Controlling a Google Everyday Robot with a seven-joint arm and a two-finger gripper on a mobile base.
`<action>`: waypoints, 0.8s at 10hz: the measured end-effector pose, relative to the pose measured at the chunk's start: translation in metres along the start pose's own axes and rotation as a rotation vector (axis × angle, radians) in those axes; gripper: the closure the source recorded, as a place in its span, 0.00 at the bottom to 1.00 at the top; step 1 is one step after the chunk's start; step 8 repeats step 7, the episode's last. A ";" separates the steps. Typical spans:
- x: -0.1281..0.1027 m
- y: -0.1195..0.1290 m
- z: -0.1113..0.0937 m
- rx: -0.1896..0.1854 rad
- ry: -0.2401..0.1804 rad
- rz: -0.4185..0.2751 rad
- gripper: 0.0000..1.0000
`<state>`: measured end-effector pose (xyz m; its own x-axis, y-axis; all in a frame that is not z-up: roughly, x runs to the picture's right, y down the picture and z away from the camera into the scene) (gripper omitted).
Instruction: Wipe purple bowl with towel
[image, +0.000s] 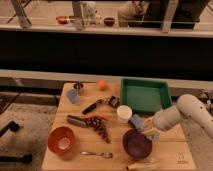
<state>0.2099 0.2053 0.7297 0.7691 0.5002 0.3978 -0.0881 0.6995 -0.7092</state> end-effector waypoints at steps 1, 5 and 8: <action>-0.001 0.001 -0.001 -0.007 -0.017 -0.008 1.00; -0.024 0.015 0.009 -0.080 -0.059 -0.076 1.00; -0.029 0.023 0.015 -0.110 -0.060 -0.098 1.00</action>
